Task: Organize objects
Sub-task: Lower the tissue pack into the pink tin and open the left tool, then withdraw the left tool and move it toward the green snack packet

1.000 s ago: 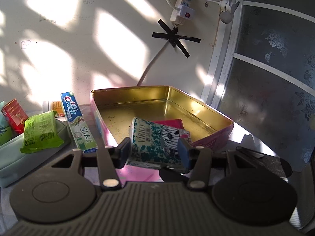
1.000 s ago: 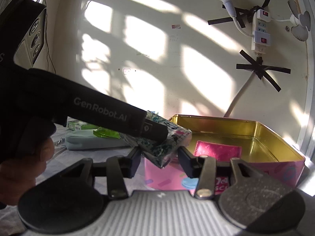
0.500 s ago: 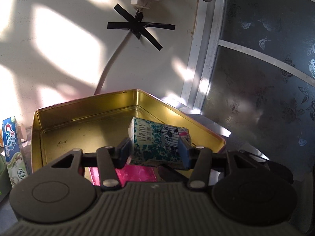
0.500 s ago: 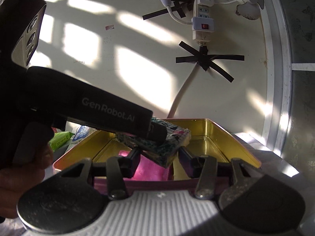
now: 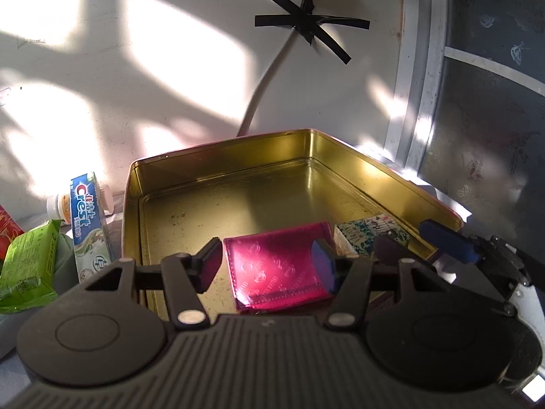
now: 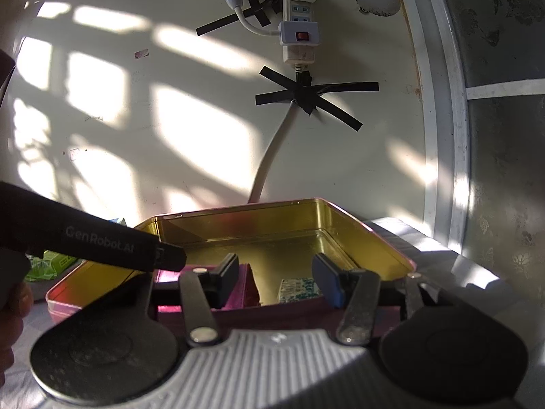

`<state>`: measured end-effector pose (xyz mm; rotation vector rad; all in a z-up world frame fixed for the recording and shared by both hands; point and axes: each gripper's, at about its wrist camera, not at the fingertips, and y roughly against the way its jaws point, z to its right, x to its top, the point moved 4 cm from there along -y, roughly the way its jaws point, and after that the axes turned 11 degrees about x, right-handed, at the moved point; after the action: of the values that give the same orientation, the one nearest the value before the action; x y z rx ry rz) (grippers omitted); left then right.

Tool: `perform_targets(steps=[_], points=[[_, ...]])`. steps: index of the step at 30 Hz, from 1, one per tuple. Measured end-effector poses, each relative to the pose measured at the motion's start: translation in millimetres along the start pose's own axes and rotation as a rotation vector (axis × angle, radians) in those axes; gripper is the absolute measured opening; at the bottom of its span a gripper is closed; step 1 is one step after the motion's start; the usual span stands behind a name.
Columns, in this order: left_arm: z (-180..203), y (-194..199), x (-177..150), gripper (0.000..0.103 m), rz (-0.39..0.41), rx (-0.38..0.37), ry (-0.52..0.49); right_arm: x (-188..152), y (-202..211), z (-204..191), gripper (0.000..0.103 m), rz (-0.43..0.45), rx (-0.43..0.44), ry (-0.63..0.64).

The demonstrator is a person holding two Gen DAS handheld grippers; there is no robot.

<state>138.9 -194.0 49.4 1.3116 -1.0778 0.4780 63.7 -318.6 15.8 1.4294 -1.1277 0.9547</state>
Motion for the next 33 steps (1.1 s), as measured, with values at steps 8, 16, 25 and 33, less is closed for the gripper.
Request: perform_targets(steps=[8,16,25,33], points=[[-31,31,-24,0.068,0.009,0.085,0.040,-1,22,-27,0.051,0.005,0.040,0.010],[-66,46,-53,0.068,-0.004,0.163,0.070,-14,39,-65,0.052,-0.031,0.116,0.024],[-107,55,-83,0.071,-0.020,0.237,0.105,-27,40,-122,0.053,-0.084,0.218,0.125],[-145,53,-104,0.071,-0.038,0.298,0.141,-42,35,-162,0.053,-0.147,0.279,0.197]])
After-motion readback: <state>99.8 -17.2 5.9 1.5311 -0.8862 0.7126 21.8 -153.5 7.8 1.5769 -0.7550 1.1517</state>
